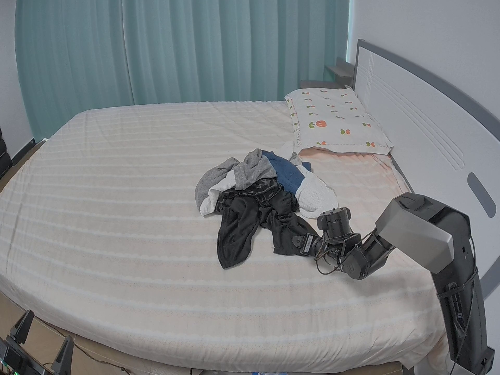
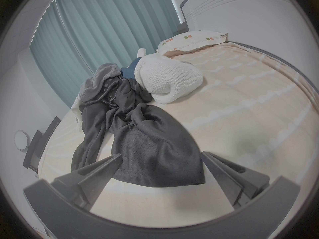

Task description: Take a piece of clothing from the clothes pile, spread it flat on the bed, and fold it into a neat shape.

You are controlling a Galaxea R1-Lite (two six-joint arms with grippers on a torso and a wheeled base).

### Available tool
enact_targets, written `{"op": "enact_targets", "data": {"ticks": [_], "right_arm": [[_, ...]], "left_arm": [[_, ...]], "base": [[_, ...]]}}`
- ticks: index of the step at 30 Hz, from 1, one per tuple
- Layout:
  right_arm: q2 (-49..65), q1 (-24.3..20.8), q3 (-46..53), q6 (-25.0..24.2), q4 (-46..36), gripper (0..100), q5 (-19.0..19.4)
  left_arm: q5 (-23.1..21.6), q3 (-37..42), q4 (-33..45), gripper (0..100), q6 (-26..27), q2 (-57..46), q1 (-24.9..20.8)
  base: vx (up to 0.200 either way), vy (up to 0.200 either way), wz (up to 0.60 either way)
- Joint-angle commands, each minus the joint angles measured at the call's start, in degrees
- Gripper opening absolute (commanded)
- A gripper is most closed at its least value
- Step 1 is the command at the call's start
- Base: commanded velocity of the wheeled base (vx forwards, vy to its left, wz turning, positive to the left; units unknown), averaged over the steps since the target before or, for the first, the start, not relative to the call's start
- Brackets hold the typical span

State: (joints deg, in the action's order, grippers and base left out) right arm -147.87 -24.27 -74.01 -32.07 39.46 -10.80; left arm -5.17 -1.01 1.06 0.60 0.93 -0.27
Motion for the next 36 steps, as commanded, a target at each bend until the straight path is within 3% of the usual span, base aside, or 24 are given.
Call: {"op": "enact_targets", "data": {"ticks": [1,8,9,18,25,36], "right_arm": [[-3.39,-1.13,-3.07,0.08,0.09,100,-0.27],[-4.18,-2.97,-4.48,0.17,0.71,100,-0.98],[-4.18,-3.15,-4.48,0.17,0.71,0,-0.98],[-1.01,-3.33,-0.43,0.17,0.97,0,-0.89],[8.39,-2.62,8.79,-0.71,2.73,0,3.24],[35.72,-2.97,46.85,-8.44,25.05,0,14.32]], "left_arm": [[-0.02,0.84,-0.01,100,0.02,-0.66,0.00],[-0.10,0.84,-0.01,100,0.02,-0.66,0.00],[-0.02,0.84,-0.01,100,0.02,-0.66,0.00],[-0.02,0.84,-0.01,100,0.02,-0.66,0.00],[-0.02,0.84,-0.01,100,0.02,-0.66,0.00],[-0.10,0.84,-0.09,100,0.55,-0.66,0.00]], "base": [[0.000,0.000,0.00],[0.000,0.000,0.00],[0.000,0.000,0.00],[0.000,0.000,0.00],[0.000,0.000,0.00],[0.000,0.000,0.00]]}}
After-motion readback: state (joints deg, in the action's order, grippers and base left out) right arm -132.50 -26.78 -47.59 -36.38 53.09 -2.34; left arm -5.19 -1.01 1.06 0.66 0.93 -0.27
